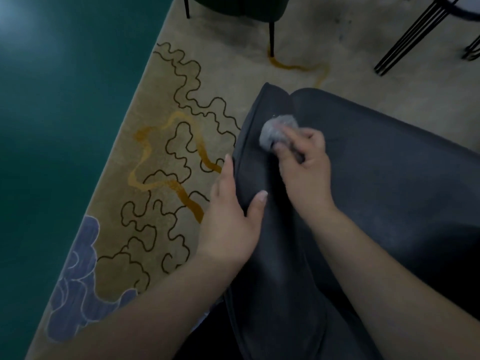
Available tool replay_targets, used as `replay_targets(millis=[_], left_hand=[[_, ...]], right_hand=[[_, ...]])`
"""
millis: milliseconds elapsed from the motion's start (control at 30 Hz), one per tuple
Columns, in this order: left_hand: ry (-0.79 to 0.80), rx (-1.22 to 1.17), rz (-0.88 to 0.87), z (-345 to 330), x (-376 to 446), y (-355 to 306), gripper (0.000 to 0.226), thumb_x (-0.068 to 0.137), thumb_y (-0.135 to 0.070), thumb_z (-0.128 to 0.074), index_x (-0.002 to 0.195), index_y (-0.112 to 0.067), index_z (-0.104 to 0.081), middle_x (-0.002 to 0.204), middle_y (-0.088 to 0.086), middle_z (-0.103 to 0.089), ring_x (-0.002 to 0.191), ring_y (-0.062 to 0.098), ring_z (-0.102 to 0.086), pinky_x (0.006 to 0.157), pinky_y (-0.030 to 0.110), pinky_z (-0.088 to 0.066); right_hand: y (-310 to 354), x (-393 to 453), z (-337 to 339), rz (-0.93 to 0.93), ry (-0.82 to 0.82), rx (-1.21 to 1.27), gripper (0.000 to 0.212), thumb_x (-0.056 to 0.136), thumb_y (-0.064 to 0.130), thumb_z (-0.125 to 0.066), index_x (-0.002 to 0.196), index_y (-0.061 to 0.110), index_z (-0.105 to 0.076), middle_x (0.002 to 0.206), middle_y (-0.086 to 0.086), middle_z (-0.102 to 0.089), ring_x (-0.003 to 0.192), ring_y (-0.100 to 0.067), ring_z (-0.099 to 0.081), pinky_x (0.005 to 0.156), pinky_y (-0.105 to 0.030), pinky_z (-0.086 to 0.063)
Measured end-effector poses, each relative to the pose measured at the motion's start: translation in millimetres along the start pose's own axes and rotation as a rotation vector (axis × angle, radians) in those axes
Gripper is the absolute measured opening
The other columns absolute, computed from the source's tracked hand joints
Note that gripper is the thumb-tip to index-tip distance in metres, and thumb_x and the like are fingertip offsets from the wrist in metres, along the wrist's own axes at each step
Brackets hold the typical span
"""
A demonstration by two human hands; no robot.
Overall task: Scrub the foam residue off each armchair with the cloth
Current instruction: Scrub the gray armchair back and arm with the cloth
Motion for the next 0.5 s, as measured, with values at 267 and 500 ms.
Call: replay_targets(millis=[267,500], left_hand=[[-0.117,0.069,-0.05,4.2,-3.5,-1.0,0.061,0.097,-0.045,-0.032,0.153,-0.031,-0.012,0.153,-0.008,-0.031,0.134,0.007,-0.033,0.101,0.022,-0.029],[-0.136,0.062,-0.043,6.6,-3.7,-0.7,0.06,0.095,-0.047,-0.025,0.152,-0.033,-0.015,0.153,-0.009,-0.032,0.135,0.004,-0.032,0.1,0.016,-0.026]], right_hand=[[-9.1,39.6,-9.8,-0.053,-0.046,-0.062,0.035,0.094,0.018,-0.056,0.125,0.035,-0.056,0.107,0.006,-0.037,0.095,-0.005,-0.047,0.091,-0.008,-0.038],[-7.7,27.0,-10.9,0.019,0.016,-0.081,0.038,0.091,0.018,-0.059,0.117,0.045,-0.058,0.103,0.01,-0.035,0.101,-0.01,-0.047,0.095,-0.011,-0.037]])
Point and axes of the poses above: each hand's wrist, its own x-axis towards the middle knuckle, its own z-axis out of the back of the hand, y = z × x, the point moved 9 cm from there along x, towards the middle knuckle
